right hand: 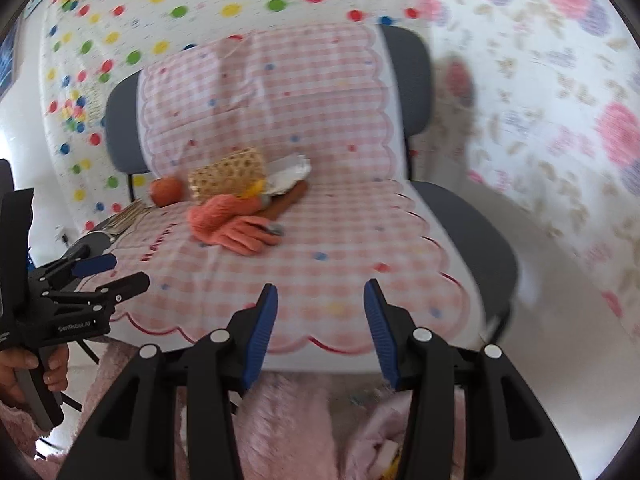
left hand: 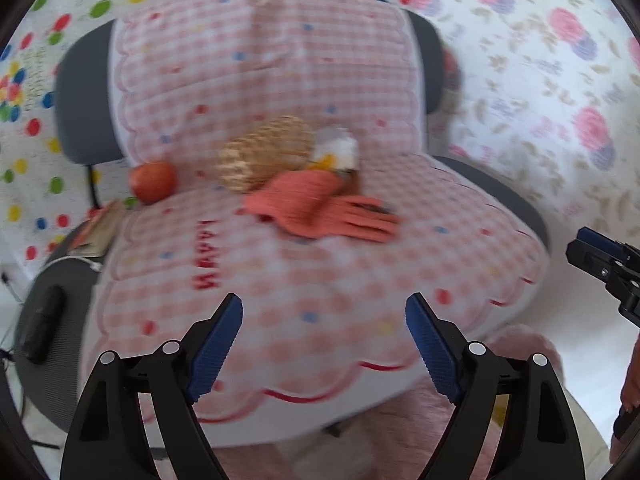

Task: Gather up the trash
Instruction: 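Move both open tools back to the chair seat, then grasp the yellow cloth with the right tool while left grasps the orange knit glove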

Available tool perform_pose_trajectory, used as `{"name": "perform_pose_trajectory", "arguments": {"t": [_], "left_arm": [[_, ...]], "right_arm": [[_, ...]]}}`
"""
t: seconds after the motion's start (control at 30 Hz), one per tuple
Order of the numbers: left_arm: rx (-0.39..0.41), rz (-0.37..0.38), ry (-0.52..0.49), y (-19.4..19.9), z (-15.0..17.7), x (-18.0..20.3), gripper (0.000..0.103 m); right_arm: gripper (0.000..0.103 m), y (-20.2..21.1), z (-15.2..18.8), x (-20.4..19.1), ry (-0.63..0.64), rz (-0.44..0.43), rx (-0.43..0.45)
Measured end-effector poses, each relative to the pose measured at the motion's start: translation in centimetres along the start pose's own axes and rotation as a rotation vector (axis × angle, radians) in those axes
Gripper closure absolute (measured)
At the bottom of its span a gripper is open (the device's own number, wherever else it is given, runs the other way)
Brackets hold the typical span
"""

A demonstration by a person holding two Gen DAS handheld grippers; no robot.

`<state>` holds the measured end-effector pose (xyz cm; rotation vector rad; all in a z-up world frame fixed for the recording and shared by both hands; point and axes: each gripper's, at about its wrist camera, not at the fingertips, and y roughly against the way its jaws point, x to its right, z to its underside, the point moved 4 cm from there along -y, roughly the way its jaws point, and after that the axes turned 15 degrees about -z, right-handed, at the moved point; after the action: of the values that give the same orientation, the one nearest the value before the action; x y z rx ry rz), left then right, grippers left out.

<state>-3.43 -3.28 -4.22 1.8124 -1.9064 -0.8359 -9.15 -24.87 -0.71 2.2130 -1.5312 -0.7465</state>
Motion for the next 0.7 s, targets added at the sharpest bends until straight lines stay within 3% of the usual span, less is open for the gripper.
{"name": "perform_pose_trajectory", "arguments": {"t": [0.1, 0.37, 0.63, 0.7], "left_arm": [[-0.004, -0.046, 0.040, -0.8, -0.8, -2.2, 0.015], [-0.032, -0.109, 0.076, -2.7, -2.4, -5.3, 0.014], [-0.059, -0.146, 0.131, -5.0, -3.7, -8.1, 0.014], [-0.057, -0.155, 0.133, -5.6, -4.2, -8.5, 0.014]], "right_arm": [[0.058, -2.2, -1.1, -0.8, 0.019, -0.032, -0.016], [0.045, -6.8, -3.2, -2.0, 0.022, -0.080, -0.045], [0.044, -11.9, -5.2, -3.5, 0.042, -0.128, -0.103], [0.049, -13.2, -6.0, -3.7, 0.046, -0.122, -0.097]]}}
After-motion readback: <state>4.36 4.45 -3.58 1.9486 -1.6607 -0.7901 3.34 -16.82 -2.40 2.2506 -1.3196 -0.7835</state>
